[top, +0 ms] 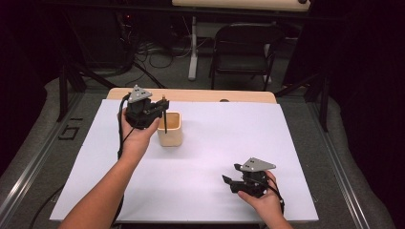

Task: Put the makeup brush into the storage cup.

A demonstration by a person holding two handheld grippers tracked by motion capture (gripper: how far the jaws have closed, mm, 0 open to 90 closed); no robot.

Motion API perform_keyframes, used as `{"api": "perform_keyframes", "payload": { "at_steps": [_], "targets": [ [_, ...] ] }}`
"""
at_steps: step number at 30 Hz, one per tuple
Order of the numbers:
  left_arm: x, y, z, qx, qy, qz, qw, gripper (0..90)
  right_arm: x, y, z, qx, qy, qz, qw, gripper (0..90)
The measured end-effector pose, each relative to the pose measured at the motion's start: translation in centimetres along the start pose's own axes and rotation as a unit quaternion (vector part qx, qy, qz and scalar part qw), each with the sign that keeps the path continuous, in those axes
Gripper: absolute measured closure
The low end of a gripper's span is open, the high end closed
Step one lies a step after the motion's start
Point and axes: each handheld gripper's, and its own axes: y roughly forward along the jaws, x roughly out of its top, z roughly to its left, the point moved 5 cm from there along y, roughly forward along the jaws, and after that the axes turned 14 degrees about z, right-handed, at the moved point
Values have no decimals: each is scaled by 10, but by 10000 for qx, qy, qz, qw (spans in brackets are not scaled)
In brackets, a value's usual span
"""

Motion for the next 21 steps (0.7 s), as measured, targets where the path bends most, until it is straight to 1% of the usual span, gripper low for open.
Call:
{"api": "perform_keyframes", "payload": {
  "at_steps": [5, 13, 18, 21],
  "targets": [
    [3, 1, 2, 20, 1, 17, 10000, 836, 0, 0, 1, 8, -18, 2, 10000, 367],
    [9, 5, 7, 109, -33, 42, 9999, 836, 0, 0, 0, 8, -10, -11, 10000, 367],
    [11, 10, 12, 168, 1, 107, 9998, 836, 0, 0, 0, 0, -6, -18, 10000, 367],
    [12, 13, 15, 165, 12, 145, 9998, 836, 0, 0, -1, -4, -4, -20, 10000, 367]
  ]
}}
